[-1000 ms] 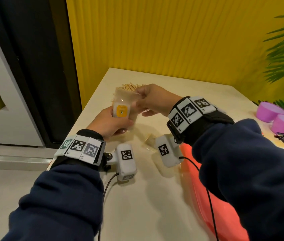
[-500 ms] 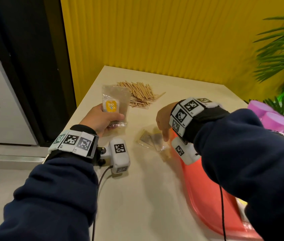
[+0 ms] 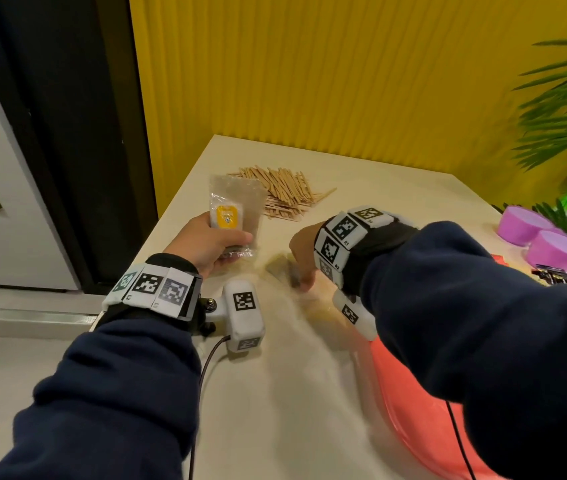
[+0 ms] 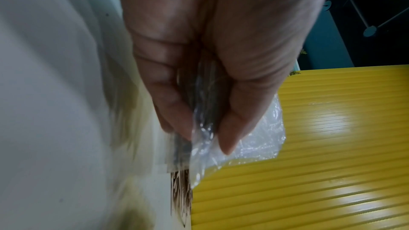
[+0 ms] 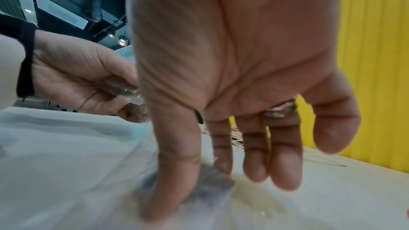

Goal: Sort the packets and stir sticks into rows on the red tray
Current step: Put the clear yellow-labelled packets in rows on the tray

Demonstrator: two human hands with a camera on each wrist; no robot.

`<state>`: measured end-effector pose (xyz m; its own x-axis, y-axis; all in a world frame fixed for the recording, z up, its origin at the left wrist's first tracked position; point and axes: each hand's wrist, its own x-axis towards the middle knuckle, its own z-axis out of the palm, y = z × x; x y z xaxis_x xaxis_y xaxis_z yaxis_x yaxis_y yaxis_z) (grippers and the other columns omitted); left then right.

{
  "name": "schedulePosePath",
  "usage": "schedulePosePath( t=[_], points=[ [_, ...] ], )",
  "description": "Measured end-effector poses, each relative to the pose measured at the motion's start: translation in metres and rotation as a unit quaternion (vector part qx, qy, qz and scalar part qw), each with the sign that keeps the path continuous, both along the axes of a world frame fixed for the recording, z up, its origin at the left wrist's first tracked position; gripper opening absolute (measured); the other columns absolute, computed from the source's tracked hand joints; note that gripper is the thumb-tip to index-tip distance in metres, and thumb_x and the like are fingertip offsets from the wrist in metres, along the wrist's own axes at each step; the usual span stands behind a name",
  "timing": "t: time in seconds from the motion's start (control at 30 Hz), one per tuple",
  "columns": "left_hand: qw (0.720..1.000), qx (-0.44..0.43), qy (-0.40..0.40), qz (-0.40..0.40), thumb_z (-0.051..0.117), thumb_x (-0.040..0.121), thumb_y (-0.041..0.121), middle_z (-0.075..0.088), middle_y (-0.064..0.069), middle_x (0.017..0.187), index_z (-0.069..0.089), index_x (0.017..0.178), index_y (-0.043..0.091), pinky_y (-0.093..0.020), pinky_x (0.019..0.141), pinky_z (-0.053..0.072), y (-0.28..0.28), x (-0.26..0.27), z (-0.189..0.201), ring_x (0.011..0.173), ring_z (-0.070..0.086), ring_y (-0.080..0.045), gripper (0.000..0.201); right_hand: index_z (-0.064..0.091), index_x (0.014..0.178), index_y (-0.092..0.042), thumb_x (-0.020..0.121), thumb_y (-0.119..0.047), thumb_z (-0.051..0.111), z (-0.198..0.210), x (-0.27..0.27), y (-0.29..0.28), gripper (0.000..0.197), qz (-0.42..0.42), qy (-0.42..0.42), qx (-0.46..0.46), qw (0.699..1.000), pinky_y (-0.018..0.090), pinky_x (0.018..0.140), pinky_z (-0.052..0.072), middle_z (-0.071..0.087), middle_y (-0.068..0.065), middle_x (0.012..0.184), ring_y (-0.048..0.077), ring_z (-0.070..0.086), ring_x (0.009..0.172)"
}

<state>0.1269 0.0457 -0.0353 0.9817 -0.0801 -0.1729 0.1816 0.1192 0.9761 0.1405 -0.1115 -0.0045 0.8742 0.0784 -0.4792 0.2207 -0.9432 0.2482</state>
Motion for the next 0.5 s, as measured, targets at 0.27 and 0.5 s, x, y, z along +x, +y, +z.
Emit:
schedulePosePath(
  t=[0.27,0.5],
  points=[
    [0.999,-0.019,-0.002,0.044,0.069,0.078,0.000,0.064,-0.010,0.098,0.055,0.090,0.017,-0.020,0.057,0.052,0.003,0.003,-0.001,0.084,0.063,-0.021,0.025,0.052,0.129,-0.006,0.085,-0.035,0.065,0.023,0.004,0.002,0.054,0.004,-0.046,0.052,0.998,0.031,0.094,0.040,0.055,0.007,0.126,0.025,0.051,0.115],
    [0.997,-0.036,0.005,0.071,0.067,0.079,0.000,0.064,-0.008,0.094,0.054,0.090,0.018,-0.024,0.061,0.048,0.004,0.008,-0.003,0.081,0.062,-0.018,0.025,0.041,0.137,-0.016,0.073,-0.042,0.074,0.012,-0.001,0.018,0.076,0.028,0.037,0.052,0.998,0.039,0.104,0.033,0.048,0.004,0.135,0.026,0.045,0.123]
  ],
)
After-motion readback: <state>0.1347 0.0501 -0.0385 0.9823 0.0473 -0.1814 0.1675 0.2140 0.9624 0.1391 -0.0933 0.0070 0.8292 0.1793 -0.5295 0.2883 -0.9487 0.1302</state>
